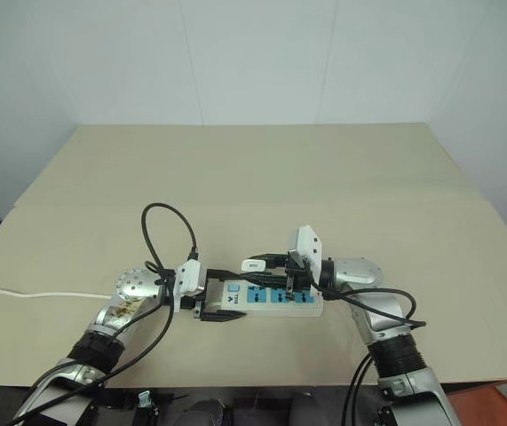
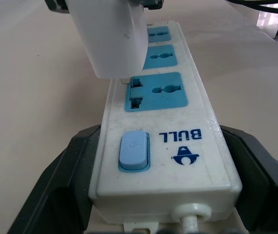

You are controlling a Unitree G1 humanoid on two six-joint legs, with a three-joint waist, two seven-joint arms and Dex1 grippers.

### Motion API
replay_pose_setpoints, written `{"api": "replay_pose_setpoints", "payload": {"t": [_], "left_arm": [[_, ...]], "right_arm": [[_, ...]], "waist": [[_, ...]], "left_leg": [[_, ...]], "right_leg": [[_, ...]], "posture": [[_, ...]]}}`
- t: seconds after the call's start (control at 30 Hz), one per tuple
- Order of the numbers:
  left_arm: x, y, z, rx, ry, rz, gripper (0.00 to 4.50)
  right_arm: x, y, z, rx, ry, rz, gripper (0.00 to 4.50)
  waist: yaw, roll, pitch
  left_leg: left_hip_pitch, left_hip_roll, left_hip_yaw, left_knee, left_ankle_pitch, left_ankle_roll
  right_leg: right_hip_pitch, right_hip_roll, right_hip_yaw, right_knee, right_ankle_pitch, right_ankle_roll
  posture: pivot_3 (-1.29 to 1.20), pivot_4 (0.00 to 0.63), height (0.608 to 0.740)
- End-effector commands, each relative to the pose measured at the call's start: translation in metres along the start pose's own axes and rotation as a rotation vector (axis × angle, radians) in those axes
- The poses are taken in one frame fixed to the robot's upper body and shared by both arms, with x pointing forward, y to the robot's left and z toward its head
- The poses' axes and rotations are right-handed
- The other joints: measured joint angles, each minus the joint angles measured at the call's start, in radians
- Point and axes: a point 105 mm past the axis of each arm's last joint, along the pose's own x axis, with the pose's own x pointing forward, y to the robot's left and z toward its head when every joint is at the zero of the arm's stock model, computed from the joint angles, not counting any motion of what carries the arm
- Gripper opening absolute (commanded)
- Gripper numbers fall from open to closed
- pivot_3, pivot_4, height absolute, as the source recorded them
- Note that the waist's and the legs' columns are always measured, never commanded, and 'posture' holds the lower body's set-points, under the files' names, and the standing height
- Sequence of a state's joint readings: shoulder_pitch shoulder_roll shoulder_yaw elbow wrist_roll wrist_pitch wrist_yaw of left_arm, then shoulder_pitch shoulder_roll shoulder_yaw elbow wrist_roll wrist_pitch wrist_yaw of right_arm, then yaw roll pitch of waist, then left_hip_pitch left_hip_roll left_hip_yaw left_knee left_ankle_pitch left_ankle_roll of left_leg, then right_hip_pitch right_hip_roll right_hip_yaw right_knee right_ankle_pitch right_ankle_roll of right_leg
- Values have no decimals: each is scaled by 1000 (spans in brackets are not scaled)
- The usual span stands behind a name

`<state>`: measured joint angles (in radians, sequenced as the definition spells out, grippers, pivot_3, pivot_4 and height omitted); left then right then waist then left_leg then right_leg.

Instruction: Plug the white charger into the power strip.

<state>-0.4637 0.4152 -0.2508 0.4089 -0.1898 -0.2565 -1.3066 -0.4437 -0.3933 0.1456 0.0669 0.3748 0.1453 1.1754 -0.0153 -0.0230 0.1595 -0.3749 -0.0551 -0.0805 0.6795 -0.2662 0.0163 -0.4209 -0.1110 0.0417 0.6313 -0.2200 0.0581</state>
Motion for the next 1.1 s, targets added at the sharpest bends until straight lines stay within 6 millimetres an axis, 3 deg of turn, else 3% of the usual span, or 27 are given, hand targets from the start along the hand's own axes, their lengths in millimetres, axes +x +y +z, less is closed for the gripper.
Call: {"api": "replay_pose_setpoints", "payload": {"t": [0.03,0.8,1.1], "left_arm": [[1,-13,-11,-26,49,-57,3336],[-2,-12,-12,-28,61,-54,3336],[-7,-10,-13,-27,72,-36,3336]], "right_arm": [[0,2,7,-36,-22,9,1109],[5,6,-15,-29,28,27,1109],[-27,9,-68,88,177,-13,1109]], "waist": [[0,0,0],[-1,0,0],[1,1,-1]], "left_leg": [[0,0,0,0,0,0],[1,0,0,0,0,0],[5,0,0,-1,0,0]], "right_leg": [[0,0,0,0,0,0],[0,0,0,0,0,0],[5,0,0,-1,0,0]], "posture": [[0,150,740],[0,150,740],[0,150,740]]}}
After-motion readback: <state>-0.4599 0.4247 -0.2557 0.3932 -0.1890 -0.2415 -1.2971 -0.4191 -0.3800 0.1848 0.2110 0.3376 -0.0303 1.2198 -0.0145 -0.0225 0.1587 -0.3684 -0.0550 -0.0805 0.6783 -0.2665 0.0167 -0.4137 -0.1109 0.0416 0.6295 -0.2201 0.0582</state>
